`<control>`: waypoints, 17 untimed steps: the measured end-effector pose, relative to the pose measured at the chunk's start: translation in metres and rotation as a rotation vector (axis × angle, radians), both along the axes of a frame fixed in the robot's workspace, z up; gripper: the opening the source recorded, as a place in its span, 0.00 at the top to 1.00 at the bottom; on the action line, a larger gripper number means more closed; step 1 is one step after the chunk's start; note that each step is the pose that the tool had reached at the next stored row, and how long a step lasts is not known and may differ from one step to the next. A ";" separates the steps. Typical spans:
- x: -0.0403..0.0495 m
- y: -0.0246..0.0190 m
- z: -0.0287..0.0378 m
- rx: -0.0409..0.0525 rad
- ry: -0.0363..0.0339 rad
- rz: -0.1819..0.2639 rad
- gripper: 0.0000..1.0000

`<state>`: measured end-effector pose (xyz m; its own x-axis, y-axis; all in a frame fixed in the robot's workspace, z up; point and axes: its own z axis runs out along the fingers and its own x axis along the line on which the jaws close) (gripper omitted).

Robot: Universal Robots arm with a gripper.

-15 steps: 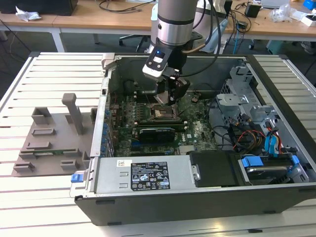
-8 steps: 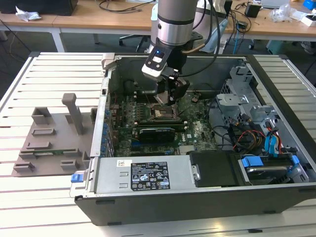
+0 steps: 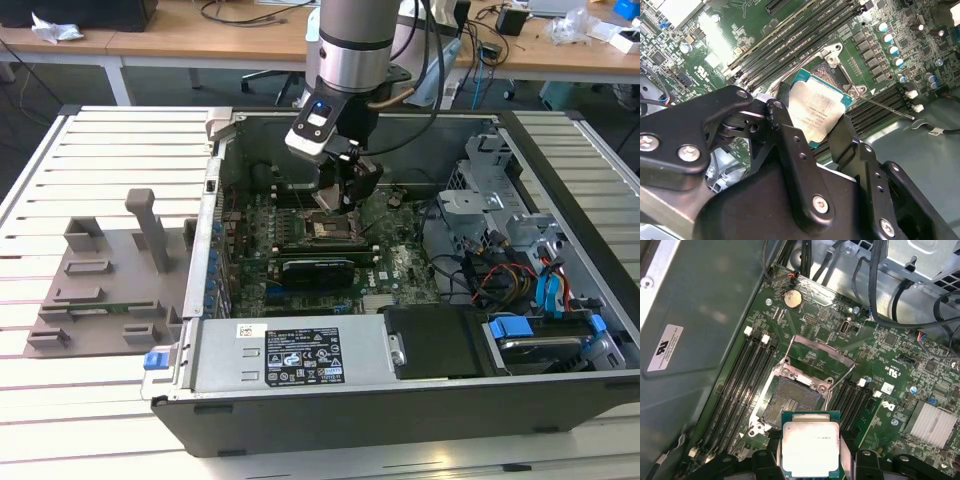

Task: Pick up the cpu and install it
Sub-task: 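Place the cpu into insertion slot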

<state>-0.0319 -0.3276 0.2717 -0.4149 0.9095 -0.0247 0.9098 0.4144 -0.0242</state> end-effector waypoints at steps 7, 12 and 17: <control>0.0000 0.0000 0.0000 0.0000 0.0000 -0.024 0.45; 0.0000 0.0000 0.0000 -0.0001 0.0000 -0.050 0.45; 0.0000 0.0000 0.0000 0.0000 0.0000 -0.071 0.45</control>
